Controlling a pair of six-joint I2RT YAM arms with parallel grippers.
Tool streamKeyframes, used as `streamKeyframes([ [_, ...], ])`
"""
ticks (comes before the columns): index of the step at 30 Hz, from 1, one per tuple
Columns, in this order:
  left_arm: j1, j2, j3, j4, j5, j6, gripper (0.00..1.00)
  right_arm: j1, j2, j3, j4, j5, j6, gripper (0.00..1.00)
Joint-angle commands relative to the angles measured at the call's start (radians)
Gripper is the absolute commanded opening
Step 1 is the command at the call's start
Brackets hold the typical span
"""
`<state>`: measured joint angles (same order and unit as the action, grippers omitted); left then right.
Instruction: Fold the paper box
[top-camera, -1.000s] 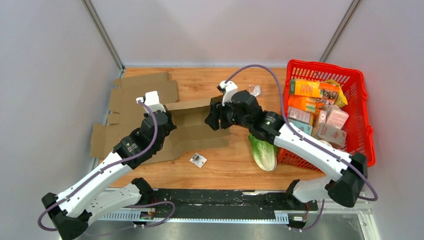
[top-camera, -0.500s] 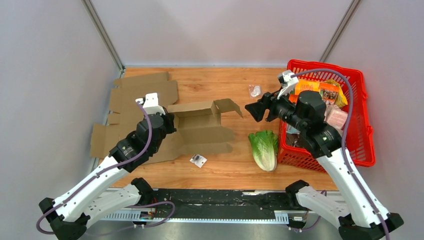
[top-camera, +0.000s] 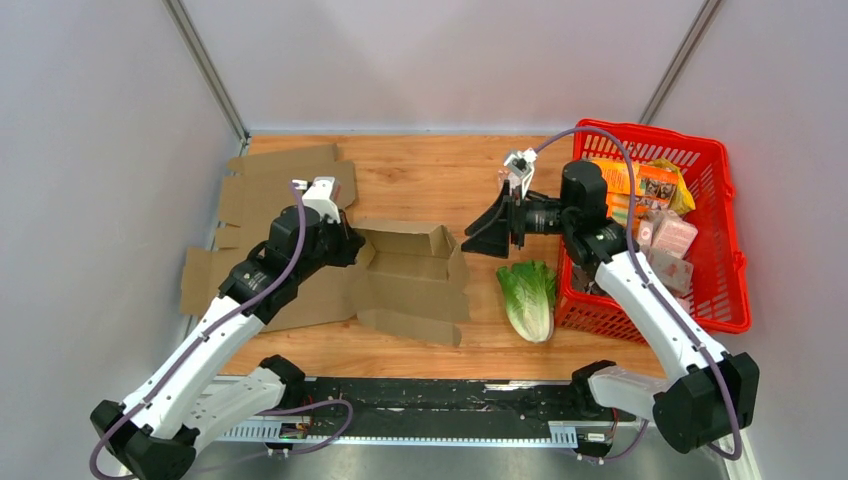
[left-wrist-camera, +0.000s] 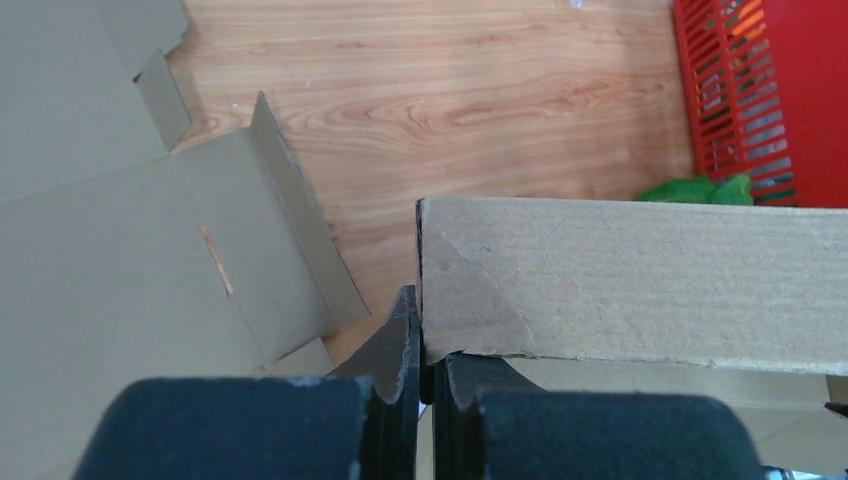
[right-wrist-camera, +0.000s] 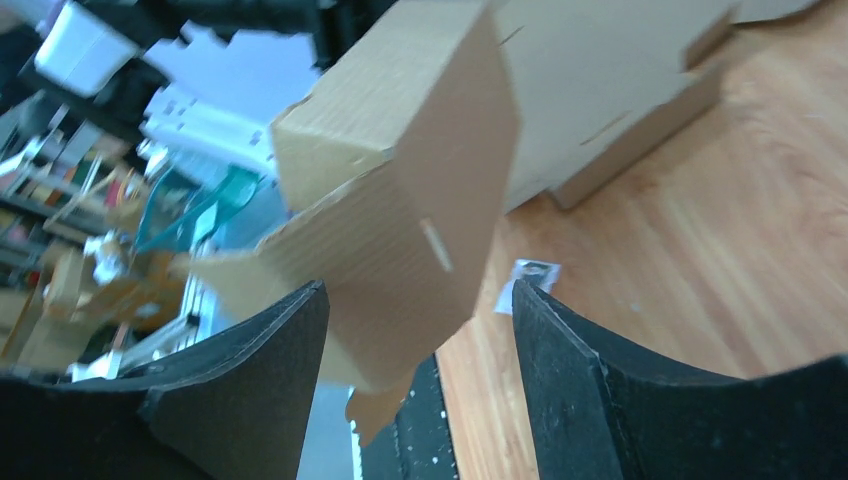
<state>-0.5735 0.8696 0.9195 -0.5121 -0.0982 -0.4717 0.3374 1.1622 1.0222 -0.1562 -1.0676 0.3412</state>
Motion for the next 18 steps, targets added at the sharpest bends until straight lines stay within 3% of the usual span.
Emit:
streamKeyframes([
  [1, 0.038, 0.003, 0.058, -0.014, 0.155, 0.027, 0.0, 0.048, -0.027, 0.042, 0.02, -0.135, -0.015, 0.71],
  [4, 0.058, 0.018, 0.076, -0.022, 0.187, 0.018, 0.0, 0.073, -0.033, 0.032, 0.044, -0.12, 0.012, 0.7],
  [9, 0.063, 0.034, 0.081, -0.013, 0.241, 0.012, 0.0, 0.161, -0.045, 0.045, 0.01, 0.087, -0.036, 0.69],
  [18, 0.063, 0.028, 0.113, -0.083, 0.101, 0.027, 0.0, 0.287, -0.111, 0.016, 0.004, 0.498, -0.045, 0.7],
])
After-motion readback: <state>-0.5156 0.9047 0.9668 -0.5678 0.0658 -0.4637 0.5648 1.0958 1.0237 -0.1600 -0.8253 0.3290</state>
